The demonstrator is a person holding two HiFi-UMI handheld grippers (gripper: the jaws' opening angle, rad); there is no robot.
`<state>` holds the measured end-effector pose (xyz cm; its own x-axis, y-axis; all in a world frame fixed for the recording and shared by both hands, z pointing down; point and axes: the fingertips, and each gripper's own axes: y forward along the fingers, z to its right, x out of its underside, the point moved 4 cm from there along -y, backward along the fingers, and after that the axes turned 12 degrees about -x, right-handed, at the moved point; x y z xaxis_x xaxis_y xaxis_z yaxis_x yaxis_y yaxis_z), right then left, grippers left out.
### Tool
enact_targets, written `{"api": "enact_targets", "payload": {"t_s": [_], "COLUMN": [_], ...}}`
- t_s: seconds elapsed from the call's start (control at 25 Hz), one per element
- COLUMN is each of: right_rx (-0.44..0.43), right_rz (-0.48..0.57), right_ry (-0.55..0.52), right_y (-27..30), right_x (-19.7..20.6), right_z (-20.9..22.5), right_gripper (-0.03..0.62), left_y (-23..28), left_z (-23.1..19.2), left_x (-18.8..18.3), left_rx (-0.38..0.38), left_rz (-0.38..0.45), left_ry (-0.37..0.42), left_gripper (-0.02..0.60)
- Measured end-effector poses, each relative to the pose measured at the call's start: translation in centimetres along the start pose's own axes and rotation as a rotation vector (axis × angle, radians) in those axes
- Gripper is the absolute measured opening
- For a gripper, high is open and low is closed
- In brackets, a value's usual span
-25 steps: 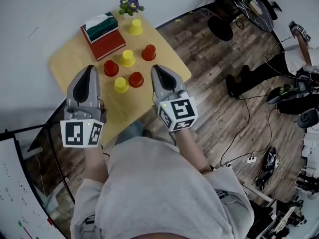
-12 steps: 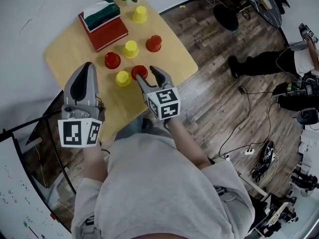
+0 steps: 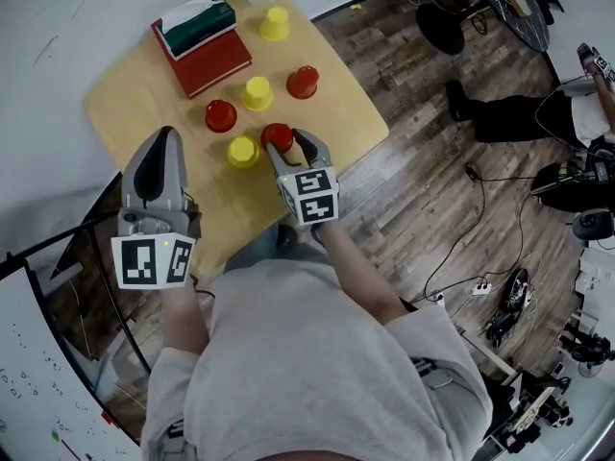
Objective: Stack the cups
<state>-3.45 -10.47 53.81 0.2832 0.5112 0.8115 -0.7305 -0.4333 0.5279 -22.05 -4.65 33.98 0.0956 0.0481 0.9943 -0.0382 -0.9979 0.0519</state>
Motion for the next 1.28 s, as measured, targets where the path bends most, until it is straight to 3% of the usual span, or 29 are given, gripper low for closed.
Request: {"api": "enact_targets", "payload": {"t_s": [0.36, 0.84, 1.12, 1.28], "right_rx": [0.138, 0.153, 0.133, 0.142], "right_rz": [0.043, 0.055, 0.163, 0.215], "right_ry": [0.051, 0.084, 0.102, 0.096], "right_y": [-2.1, -2.4, -4.1, -5.4], "right_x": [-0.2, 0.4, -1.6, -2.6], "right_z": [3.9, 4.8, 4.4, 4.1], "right_gripper": [0.213, 0.218, 0.213, 0.14], "left_y": [0.5, 1.0, 1.7, 1.9], "left_z": [0.6, 1.7, 3.1, 4.5], "left_x": [1.1, 3.1, 7.7, 11.7], "left_rx": [0.026, 0.066, 0.141, 0.2], "left_rz": [-0.024, -0.058, -0.145, -0.242], "left_ry": [-0.009, 0.008, 0.046, 0.091], "left_gripper": [0.005, 0.005, 0.151, 0.243]}}
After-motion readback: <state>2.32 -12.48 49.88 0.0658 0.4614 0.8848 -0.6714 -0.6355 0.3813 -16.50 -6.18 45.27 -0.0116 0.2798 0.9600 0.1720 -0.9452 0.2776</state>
